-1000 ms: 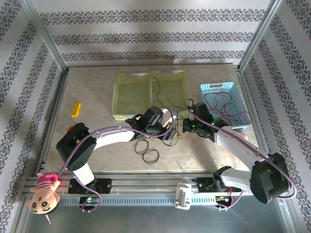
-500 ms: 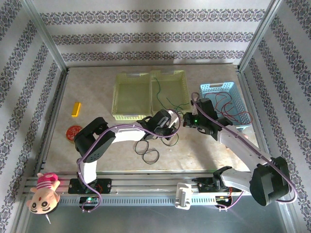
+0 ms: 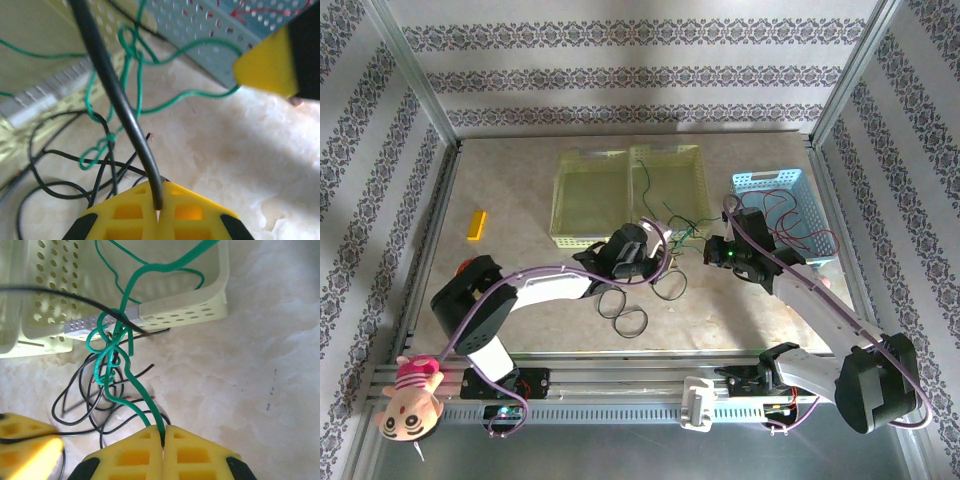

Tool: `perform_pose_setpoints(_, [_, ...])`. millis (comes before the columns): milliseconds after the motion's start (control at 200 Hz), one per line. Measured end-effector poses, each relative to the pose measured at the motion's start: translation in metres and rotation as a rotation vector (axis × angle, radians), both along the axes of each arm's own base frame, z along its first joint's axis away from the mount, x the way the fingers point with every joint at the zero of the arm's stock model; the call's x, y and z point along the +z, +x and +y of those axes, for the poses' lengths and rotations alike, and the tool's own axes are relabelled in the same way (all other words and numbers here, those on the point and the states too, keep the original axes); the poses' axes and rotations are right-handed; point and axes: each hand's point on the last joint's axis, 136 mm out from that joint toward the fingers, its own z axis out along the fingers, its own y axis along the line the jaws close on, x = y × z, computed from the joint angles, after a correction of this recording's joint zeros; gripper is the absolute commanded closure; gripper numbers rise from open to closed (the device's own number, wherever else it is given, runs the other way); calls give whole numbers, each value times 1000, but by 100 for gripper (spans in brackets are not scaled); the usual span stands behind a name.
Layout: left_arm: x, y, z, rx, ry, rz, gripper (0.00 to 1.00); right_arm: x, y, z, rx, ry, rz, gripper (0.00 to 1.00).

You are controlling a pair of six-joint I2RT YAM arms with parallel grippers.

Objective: Untangle the cables

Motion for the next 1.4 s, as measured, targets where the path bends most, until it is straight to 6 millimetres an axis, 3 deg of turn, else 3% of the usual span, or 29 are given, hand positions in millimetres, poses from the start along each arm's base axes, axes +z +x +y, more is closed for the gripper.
perform_pose_setpoints(105, [18,7,20,51,-29,-29,100,-8,-2,-4,3,-30,24,98])
perform_pose_setpoints(215, [22,13,54,125,-45,-25,100,-13,-3,-15,-27,-52,47,98])
perform_pose_setpoints(340, [15,8,84,173,-28,-2,100,-16,-1,-30,-77,-79,59,98])
perform_pose_setpoints(510, [-10,-15,91,129,19,82,100,-18,1,-43,-123,-117,59,97])
perform_pose_setpoints(555, [-22,-24,93,104,42,121,83,-18,2,-46,-132,-122,59,97])
perform_pose_setpoints(620, [-38,-38,92,53,83,175,45,-18,2,-46,-131,-123,57,96])
perform_pose_setpoints(645, [-44,-43,92,35,97,197,25,-18,2,-45,-126,-122,55,96])
perform_pose_setpoints(665, [-49,-47,91,18,110,214,17,-17,2,-44,-122,-119,53,96])
perform_pose_setpoints(695, [-56,-53,91,-2,129,237,12,-16,2,-43,-110,-116,48,96])
perform_pose_setpoints(770, [-66,-67,89,-47,160,280,10,-12,2,-37,-81,-94,33,96])
perform_pose_setpoints(854, [-61,-68,85,-67,153,281,10,-7,3,-29,-42,-67,14,96])
perform_pose_setpoints(1069, [-5,-35,51,-96,45,159,24,2,1,-8,41,13,-7,96])
perform_pose_setpoints(1169, [8,-18,32,-112,4,124,26,7,-2,1,79,57,-13,96])
perform_pose_setpoints(1269, [3,-6,16,-130,-10,127,27,12,-3,8,110,91,-23,96])
perform_pose_setpoints(1399, [-19,3,3,-150,-9,159,30,16,-6,15,141,129,-22,96])
